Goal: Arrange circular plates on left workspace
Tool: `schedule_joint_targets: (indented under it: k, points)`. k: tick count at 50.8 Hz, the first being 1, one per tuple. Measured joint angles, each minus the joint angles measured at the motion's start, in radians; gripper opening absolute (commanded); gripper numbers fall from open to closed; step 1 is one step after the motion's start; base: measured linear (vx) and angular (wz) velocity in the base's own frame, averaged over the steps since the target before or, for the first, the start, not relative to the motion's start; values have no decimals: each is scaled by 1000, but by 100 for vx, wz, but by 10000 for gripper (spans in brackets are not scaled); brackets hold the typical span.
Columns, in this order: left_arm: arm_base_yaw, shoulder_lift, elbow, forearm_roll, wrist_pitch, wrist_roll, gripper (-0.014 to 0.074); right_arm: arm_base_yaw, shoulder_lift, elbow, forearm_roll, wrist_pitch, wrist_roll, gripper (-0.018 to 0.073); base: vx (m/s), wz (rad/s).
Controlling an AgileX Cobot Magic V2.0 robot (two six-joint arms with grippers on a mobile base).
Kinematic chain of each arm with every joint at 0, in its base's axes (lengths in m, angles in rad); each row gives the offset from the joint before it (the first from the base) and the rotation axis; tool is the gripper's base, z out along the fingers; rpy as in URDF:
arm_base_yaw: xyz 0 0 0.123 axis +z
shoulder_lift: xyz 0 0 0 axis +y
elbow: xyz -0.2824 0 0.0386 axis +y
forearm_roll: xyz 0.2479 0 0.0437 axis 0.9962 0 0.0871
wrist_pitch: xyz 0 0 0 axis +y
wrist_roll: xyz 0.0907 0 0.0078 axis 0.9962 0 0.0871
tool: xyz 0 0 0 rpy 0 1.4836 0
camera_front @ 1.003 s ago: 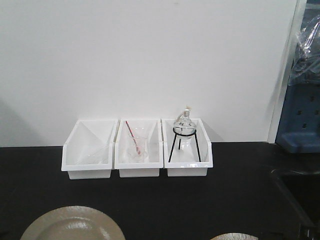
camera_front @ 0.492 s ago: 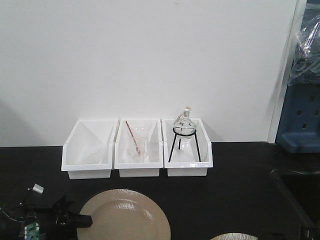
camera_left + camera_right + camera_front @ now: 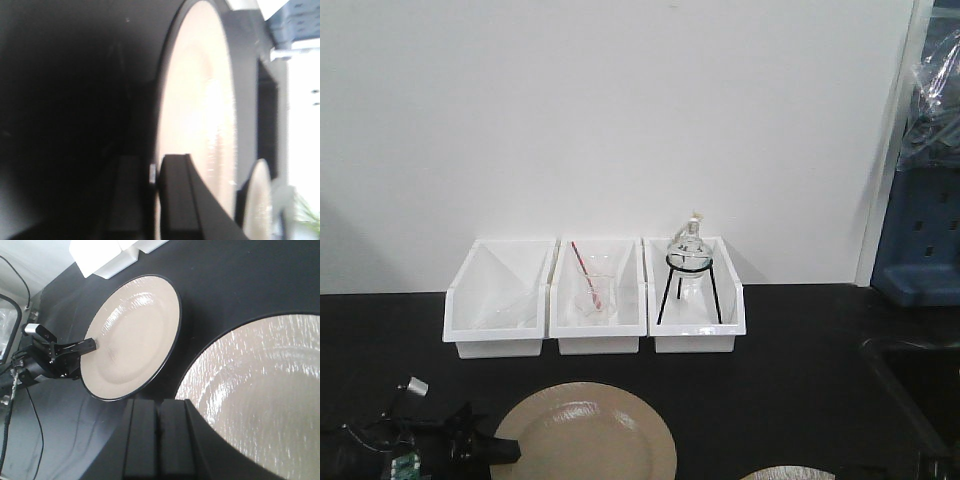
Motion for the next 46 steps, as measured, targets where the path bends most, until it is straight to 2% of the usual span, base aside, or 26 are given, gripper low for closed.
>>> schedule_joint_targets:
  k: [5, 9, 17, 26, 30, 32, 42, 46]
  points:
    - [0, 2, 0, 6, -4, 14, 507, 0, 0, 0, 0, 0, -3, 68, 0, 0]
    - [0, 2, 0, 15, -4, 21, 567, 0, 0, 0, 0, -1, -9, 83, 0, 0]
    - [29, 2, 0, 79, 5, 60, 586, 0, 0, 0, 0, -9, -62, 110, 0, 0]
    - [119, 2, 0, 166, 94, 64, 560, 0, 0, 0, -19, -77, -112, 153, 0, 0]
    - [163, 1, 0, 183, 151, 64, 493, -4, 0, 0, -57, -138, -117, 184, 0, 0]
    - [182, -2, 0, 187, 178, 61, 428, -14, 0, 0, -90, -171, -118, 209, 0, 0]
    - [262, -71, 0, 207, 247, 53, 6, -151, 0, 0, -238, -225, -55, 397, 0, 0]
    - [279, -120, 0, 212, 255, 53, -9, -210, 0, 0, -283, -225, -37, 482, 0, 0]
